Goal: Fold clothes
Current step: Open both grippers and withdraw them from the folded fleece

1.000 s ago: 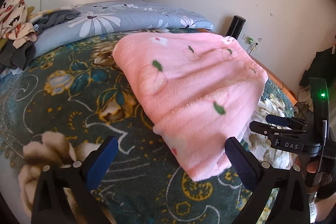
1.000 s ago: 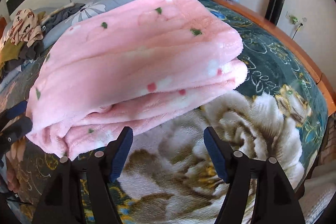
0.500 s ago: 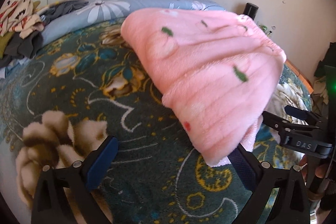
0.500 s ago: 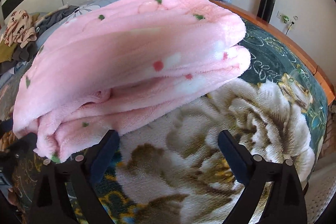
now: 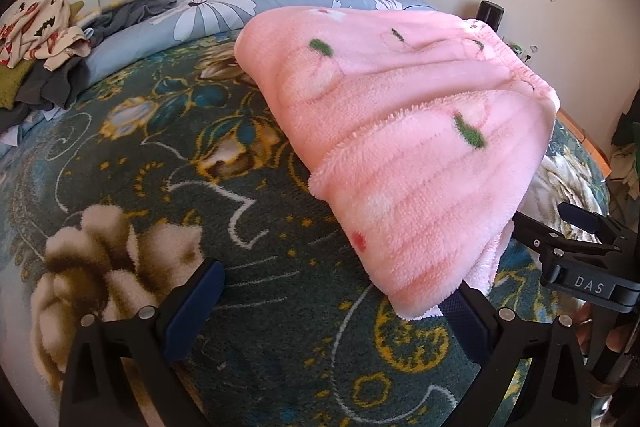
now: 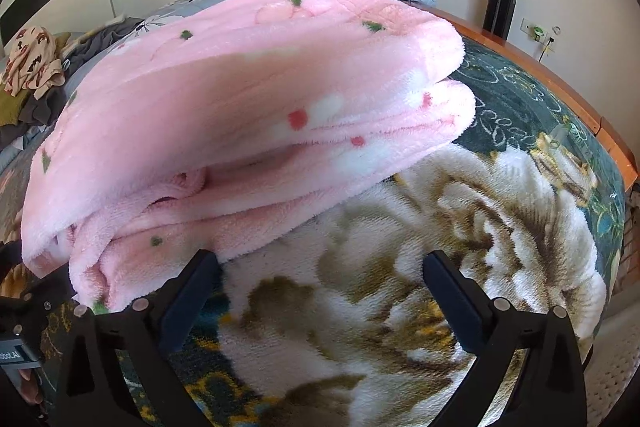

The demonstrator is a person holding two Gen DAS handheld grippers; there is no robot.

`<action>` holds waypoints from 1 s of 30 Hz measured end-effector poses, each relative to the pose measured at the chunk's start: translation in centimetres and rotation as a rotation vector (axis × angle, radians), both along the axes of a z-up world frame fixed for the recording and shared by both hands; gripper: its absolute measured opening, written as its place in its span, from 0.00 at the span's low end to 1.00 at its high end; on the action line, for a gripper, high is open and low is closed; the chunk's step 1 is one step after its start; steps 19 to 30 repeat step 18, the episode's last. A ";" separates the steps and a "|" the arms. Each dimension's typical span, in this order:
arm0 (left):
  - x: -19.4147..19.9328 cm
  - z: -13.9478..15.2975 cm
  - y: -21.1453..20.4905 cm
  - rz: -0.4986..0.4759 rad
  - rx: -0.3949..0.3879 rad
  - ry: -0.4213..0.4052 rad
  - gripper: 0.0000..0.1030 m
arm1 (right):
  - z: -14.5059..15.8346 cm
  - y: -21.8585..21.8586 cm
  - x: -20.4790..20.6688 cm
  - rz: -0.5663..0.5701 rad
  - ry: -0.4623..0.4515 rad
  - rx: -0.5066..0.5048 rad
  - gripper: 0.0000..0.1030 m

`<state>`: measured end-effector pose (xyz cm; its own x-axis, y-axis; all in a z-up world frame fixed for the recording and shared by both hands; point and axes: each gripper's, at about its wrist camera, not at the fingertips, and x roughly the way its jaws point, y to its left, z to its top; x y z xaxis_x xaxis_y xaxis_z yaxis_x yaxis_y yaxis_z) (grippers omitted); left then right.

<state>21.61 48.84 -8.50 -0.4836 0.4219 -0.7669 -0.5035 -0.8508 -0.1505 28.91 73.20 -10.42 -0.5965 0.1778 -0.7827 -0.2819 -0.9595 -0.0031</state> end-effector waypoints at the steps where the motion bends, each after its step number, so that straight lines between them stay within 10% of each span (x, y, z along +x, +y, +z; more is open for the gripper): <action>1: 0.0 0.0 0.0 0.002 0.002 0.001 1.00 | -0.1 0.0 0.1 -0.002 0.001 0.002 1.00; 30: 0.2 0.0 0.2 0.019 0.014 0.011 1.00 | -0.7 0.3 1.5 -0.030 0.018 0.007 1.00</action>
